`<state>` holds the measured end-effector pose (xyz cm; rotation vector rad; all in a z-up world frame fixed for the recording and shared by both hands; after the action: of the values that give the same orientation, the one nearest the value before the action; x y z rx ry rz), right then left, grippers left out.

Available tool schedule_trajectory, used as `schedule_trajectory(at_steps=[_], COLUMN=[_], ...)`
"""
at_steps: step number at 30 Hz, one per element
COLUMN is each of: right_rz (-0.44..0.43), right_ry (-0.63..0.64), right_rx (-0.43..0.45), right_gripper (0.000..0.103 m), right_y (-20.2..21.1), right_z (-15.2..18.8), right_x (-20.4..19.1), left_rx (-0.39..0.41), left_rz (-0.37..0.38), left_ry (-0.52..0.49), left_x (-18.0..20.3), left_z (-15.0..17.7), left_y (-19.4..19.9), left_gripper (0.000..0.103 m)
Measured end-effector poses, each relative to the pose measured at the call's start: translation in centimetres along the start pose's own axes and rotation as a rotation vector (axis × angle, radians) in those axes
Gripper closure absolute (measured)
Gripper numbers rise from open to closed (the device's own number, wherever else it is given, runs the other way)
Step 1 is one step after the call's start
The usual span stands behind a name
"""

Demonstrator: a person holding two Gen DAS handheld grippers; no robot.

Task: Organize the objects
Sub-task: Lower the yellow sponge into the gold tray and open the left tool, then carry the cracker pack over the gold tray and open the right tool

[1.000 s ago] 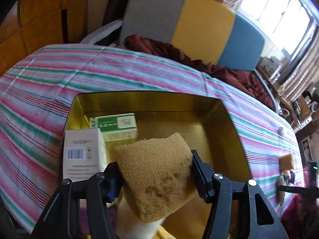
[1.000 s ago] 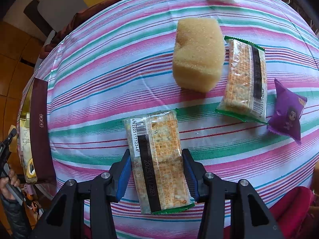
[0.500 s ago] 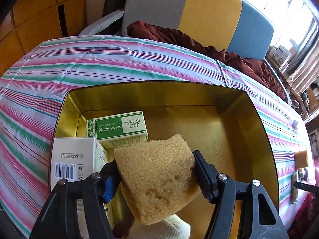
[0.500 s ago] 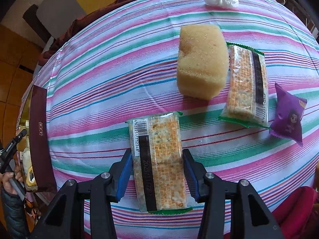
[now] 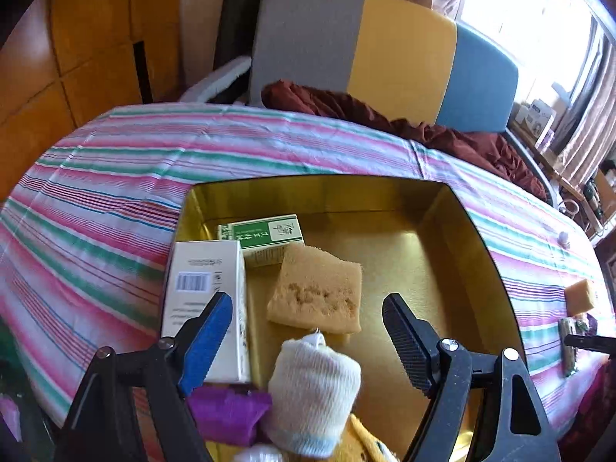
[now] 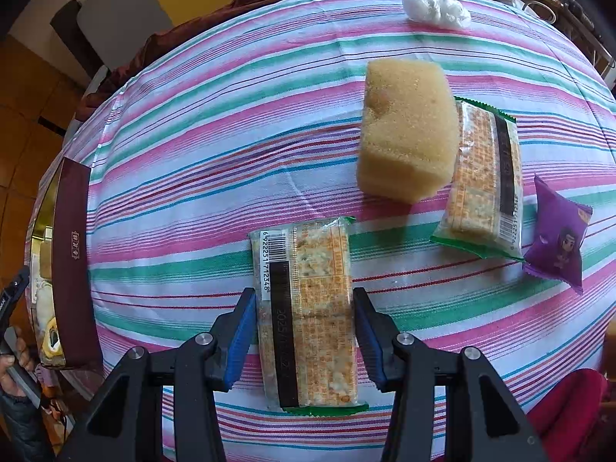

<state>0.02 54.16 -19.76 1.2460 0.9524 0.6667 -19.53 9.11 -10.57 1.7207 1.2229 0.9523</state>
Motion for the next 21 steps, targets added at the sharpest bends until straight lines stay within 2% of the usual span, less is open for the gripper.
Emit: schedule_trajectory(at_steps=[5, 7, 11, 16, 21], right_rz=[0.033, 0.083, 0.187, 0.177, 0.098], right_ry=[0.046, 0.086, 0.189, 0.223, 0.197], right_rx=[0.002, 0.003, 0.021, 0.042, 0.062], right_gripper=[0.054, 0.054, 0.054, 0.055, 0.055], right_y=[-0.3, -0.6, -1.4, -1.8, -0.7], right_z=[0.2, 0.5, 1.9, 3.0, 3.1], right_x=[-1.3, -2.3, -5.3, -8.1, -9.9], left_rx=[0.091, 0.125, 0.164, 0.169, 0.183], left_rz=[-0.061, -0.085, -0.085, -0.08, -0.09], left_ry=[0.005, -0.001, 0.019, 0.023, 0.022], left_x=[-0.5, -0.6, -1.3, -1.8, -2.2], left_z=[2.7, 3.8, 5.8, 7.4, 8.4], left_y=[3.2, 4.3, 5.8, 6.5, 7.0], left_gripper=[0.022, 0.021, 0.016, 0.016, 0.016])
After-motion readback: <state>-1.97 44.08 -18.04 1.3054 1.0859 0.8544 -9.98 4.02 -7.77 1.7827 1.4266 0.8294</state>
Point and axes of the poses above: each gripper's, at about its wrist camera, not at the fingertips, and y roughly against the way its jaws point, x to its right, z to its underside, the point moved 9 cm from there along -y, roughly the way its jaws point, and after that the axes turned 14 degrees about -x, right-handed, at the moved point
